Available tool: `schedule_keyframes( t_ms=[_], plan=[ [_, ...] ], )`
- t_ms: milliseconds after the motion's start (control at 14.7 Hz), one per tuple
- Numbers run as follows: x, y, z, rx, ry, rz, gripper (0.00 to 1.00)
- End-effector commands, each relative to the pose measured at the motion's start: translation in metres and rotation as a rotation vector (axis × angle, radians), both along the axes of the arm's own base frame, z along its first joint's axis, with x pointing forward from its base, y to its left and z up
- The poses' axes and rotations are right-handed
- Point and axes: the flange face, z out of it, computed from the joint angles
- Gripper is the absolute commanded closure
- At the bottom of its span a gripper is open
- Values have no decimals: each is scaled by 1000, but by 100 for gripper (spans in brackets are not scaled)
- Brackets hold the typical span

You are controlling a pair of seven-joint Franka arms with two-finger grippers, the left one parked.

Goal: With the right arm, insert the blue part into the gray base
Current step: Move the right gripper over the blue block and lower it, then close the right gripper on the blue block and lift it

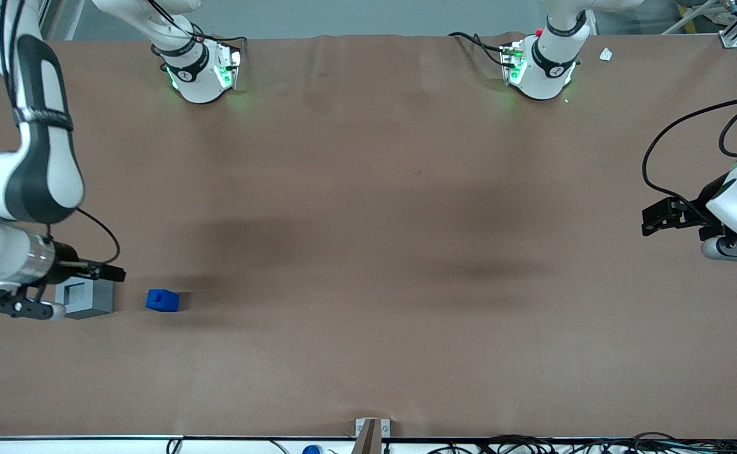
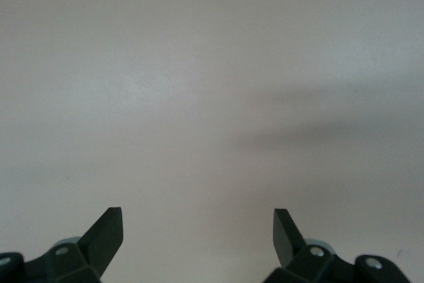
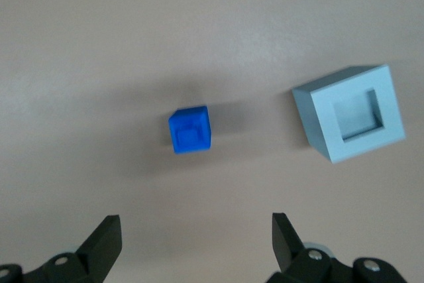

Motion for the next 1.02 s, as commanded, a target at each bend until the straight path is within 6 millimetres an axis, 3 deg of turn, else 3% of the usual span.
schedule_keyframes(
  t_ms=[0,136,272,544,951],
  plan=[
    [3,0,-51,-9,-36,-19,0],
    [6,2,-83,-13,-42,-18,0],
    [4,19,-111,-16,-5,11,0],
    [-1,34,-131,-23,-11,39,0],
    [2,32,-153,-38,-40,77,0]
  ],
)
